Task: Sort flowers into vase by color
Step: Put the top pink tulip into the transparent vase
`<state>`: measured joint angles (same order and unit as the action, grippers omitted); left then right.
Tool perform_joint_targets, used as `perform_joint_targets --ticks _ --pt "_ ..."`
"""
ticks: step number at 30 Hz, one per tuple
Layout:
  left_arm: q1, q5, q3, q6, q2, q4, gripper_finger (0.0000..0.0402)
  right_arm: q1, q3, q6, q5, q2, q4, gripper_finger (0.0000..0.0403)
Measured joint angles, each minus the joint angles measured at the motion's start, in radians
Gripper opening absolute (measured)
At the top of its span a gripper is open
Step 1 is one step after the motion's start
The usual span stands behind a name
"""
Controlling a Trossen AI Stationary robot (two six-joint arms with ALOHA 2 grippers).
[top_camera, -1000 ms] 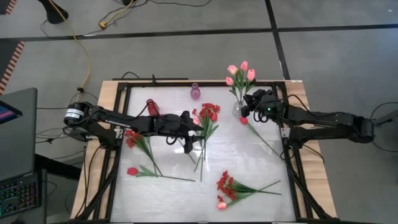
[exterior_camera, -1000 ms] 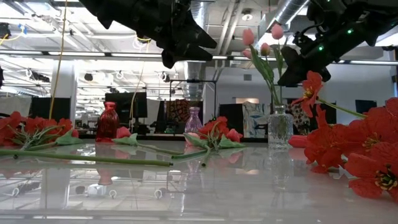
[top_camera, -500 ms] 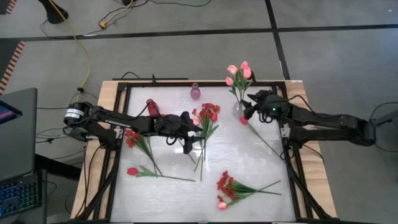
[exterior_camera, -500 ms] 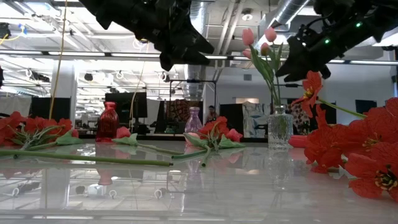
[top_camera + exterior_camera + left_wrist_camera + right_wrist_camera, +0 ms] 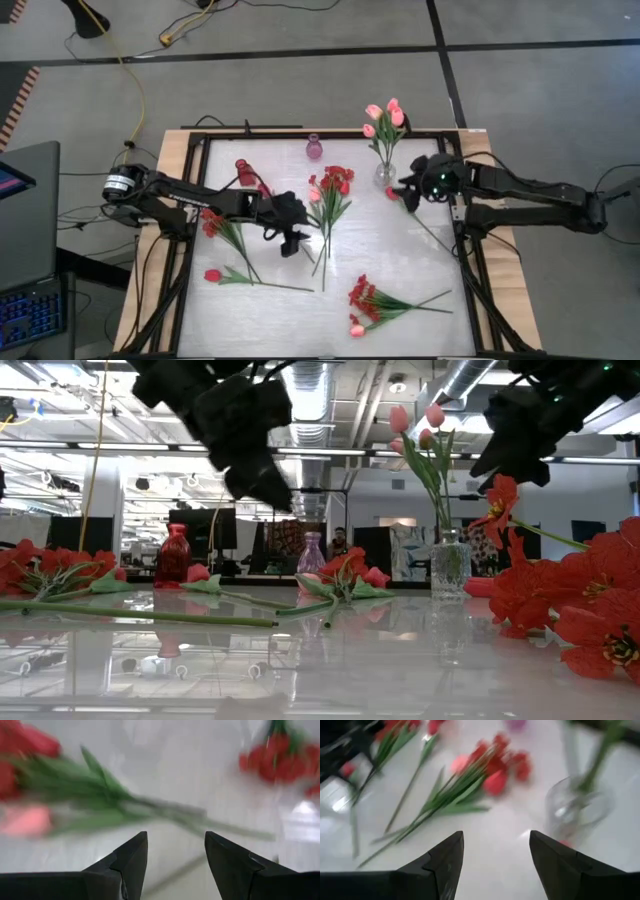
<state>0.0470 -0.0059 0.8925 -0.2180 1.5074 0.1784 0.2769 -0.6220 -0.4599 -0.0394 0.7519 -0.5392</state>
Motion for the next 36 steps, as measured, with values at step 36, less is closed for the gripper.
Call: perform_joint_targets --ticks 36 --pt "0.071 -0.136 0.000 -0.690 0.006 -0.058 0.0185 -0.556 0.000 -0.120 -0.229 0.434 0.405 0.0255"
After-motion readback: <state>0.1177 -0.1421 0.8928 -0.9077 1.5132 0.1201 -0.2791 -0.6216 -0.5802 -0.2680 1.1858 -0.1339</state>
